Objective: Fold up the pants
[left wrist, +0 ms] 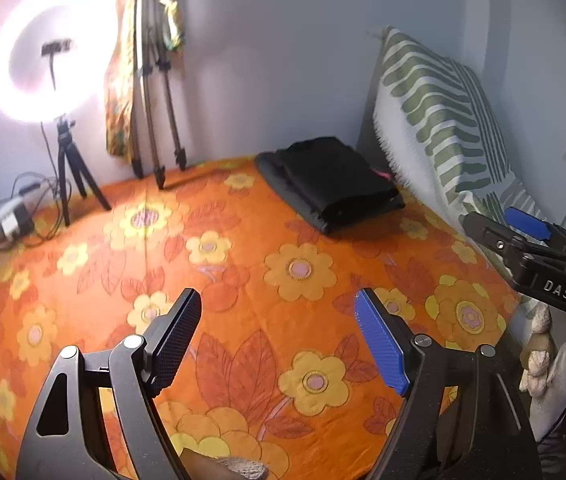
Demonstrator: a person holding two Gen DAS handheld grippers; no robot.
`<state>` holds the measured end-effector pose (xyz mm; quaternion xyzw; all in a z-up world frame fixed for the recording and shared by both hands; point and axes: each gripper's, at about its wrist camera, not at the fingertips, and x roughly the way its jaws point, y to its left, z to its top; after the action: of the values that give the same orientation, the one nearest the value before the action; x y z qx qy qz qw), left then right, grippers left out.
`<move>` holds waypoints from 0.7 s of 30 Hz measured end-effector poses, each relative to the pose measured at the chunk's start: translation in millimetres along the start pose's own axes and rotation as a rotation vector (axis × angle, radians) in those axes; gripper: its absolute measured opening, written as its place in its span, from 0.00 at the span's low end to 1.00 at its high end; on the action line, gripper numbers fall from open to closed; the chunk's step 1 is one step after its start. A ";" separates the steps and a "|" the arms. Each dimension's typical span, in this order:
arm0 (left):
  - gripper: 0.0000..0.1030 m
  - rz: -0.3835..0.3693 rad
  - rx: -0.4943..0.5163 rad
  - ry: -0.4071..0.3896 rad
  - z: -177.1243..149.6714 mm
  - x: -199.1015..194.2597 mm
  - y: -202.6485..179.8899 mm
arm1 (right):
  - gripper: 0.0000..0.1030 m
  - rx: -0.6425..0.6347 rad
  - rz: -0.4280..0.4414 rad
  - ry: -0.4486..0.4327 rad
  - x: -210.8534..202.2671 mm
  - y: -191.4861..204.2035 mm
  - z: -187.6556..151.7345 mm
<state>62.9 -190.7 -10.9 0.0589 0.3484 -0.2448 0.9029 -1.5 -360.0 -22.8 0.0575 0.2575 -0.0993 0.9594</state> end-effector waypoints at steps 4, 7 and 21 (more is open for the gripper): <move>0.77 0.016 -0.002 0.009 -3.4 0.9 2.0 | 0.98 -0.031 -0.018 -0.008 -1.4 4.6 -2.9; 0.77 0.019 0.007 0.009 -4.7 -0.7 0.3 | 0.98 -0.036 -0.019 -0.002 -1.1 5.2 -4.4; 0.77 0.013 0.036 -0.026 -0.9 -8.0 -11.0 | 0.98 -0.026 -0.016 0.006 -3.3 0.6 -7.0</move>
<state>51.9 -196.8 -5.6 0.0744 0.3318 -0.2459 0.9077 -7.5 -357.7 -27.2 0.0434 0.2619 -0.1036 0.9585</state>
